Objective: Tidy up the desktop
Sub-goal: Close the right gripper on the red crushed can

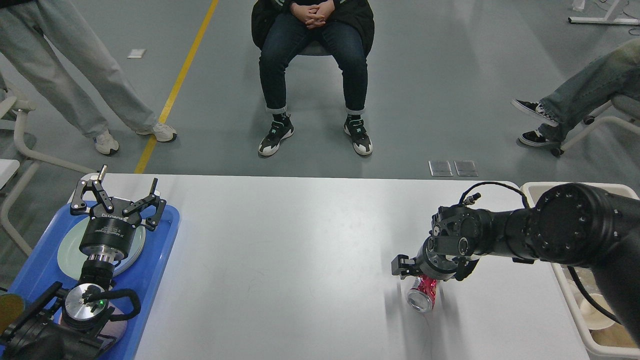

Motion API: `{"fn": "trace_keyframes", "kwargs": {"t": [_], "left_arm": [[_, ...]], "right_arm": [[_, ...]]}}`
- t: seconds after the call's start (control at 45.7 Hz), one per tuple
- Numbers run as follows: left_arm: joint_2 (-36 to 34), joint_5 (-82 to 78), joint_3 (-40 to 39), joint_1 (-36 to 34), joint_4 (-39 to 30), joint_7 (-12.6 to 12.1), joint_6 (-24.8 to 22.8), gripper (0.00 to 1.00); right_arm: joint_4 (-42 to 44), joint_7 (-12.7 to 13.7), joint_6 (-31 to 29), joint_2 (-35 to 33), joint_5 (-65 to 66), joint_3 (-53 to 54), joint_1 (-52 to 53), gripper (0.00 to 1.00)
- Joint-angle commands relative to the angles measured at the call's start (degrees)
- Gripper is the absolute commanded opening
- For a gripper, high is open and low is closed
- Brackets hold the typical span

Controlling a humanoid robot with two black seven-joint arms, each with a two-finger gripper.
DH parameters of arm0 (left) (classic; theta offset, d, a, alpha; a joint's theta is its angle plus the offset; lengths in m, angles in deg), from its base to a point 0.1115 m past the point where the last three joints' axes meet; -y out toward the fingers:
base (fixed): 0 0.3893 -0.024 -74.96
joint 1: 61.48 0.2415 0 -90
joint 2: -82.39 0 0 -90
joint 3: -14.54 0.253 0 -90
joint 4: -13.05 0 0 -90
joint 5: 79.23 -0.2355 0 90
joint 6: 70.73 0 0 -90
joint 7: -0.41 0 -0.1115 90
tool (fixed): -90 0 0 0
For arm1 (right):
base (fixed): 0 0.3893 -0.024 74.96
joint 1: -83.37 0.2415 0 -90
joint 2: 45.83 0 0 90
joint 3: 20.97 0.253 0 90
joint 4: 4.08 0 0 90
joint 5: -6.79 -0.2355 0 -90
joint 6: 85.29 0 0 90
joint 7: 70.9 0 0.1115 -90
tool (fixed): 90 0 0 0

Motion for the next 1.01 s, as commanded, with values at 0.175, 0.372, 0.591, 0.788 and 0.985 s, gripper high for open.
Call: {"fn": "trace_keyframes", "kwargs": {"t": [0.175, 0.372, 0.591, 0.788, 0.985], "left_arm": [[0.0, 0.0, 0.0, 0.05, 0.01, 0.0, 0.0, 0.96], [0.0, 0.0, 0.0, -0.03, 0.01, 0.0, 0.0, 0.96], [0.0, 0.0, 0.0, 0.05, 0.01, 0.0, 0.0, 0.96], [0.0, 0.0, 0.0, -0.03, 0.01, 0.0, 0.0, 0.96], [0.0, 0.0, 0.0, -0.03, 0.01, 0.0, 0.0, 0.96]], "right_arm": [[0.12, 0.68, 2.56, 0.01, 0.04, 0.0, -2.21, 0.89], [0.12, 0.68, 4.58, 0.01, -0.75, 0.53, -3.09, 0.72], [-0.15, 0.68, 4.68, 0.01, -0.84, 1.32, -3.27, 0.4], [-1.99, 0.68, 4.59, -0.43, -0.84, 1.32, -2.04, 0.07], [-2.17, 0.68, 3.8, -0.43, -0.75, 1.23, -1.78, 0.0]]}}
